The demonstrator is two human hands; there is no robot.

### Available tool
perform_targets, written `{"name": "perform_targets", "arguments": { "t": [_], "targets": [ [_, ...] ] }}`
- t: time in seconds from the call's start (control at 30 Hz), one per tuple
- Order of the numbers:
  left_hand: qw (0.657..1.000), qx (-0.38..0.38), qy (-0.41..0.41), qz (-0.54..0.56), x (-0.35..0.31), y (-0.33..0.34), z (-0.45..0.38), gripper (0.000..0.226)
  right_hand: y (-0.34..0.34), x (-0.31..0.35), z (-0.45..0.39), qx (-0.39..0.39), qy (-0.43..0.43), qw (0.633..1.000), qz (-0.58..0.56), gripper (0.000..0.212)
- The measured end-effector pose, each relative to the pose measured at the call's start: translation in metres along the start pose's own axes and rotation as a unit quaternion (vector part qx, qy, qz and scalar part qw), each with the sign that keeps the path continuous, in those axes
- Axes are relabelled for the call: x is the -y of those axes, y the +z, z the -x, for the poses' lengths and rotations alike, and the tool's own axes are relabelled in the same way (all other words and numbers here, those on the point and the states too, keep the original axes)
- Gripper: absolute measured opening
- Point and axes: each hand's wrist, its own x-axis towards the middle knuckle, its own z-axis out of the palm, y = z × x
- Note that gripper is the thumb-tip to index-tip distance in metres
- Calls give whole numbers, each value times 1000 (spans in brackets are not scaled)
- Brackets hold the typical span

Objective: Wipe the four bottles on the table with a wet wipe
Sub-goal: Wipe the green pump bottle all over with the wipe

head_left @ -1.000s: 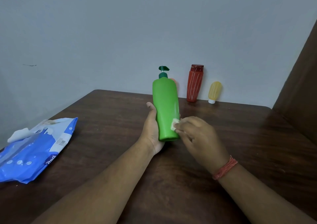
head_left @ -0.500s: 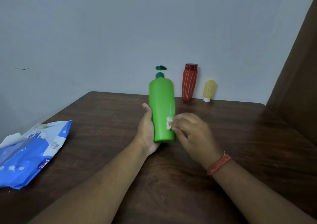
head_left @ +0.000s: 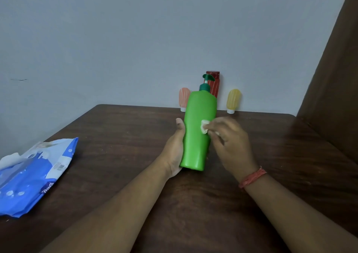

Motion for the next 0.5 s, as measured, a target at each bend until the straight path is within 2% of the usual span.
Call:
{"name": "perform_targets", "arguments": {
  "t": [0.07, 0.2, 0.37, 0.43, 0.5],
  "targets": [
    [1000, 6, -1, -3, 1, 1, 0, 76, -2, 0, 1, -7, 30, 999, -31, 16],
    [999, 16, 13, 44, -1, -7, -2, 77, 0, 8, 5, 47, 33, 995, -78, 18],
    [997, 74, -26, -11, -2, -5, 2, 80, -5, 2, -4, -73, 106, 988, -84, 23],
    [996, 78, -30, -17, -1, -4, 2, 82, -7, 0, -3, -71, 96, 991, -59, 24],
    [998, 63, -22, 8, 0, -6, 1, 83, -4, 2, 1, -16, 37, 999, -25, 23]
  ]
}}
